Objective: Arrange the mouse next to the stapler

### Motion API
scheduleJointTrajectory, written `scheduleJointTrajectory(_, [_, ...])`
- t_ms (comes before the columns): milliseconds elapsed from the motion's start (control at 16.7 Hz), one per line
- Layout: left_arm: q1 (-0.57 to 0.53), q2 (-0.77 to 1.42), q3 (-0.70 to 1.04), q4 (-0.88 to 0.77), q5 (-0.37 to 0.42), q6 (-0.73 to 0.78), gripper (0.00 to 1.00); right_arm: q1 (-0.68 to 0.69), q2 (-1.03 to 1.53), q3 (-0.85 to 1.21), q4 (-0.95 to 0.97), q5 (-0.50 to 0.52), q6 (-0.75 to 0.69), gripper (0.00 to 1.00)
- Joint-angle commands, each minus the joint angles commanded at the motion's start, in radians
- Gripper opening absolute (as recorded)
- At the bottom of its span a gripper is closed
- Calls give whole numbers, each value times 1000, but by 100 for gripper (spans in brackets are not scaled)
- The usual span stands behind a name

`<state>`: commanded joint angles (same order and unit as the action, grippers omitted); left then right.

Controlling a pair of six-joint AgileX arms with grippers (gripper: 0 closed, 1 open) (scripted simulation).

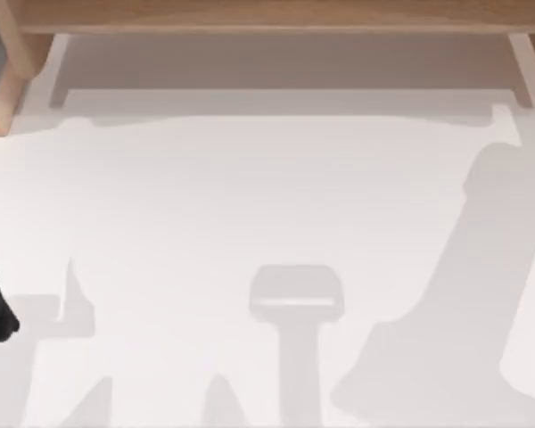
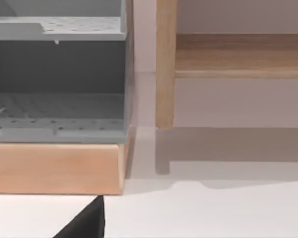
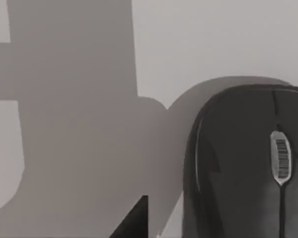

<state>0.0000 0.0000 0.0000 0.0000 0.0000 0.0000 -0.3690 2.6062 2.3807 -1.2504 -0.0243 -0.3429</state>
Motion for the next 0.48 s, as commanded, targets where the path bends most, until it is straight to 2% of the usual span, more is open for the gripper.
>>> scheduleJointTrajectory(420, [0,0,0,0,0,0,100,0,0,0,0,0,0,2])
scheduleJointTrajectory(480, [0,0,0,0,0,0,100,0,0,0,0,0,0,0])
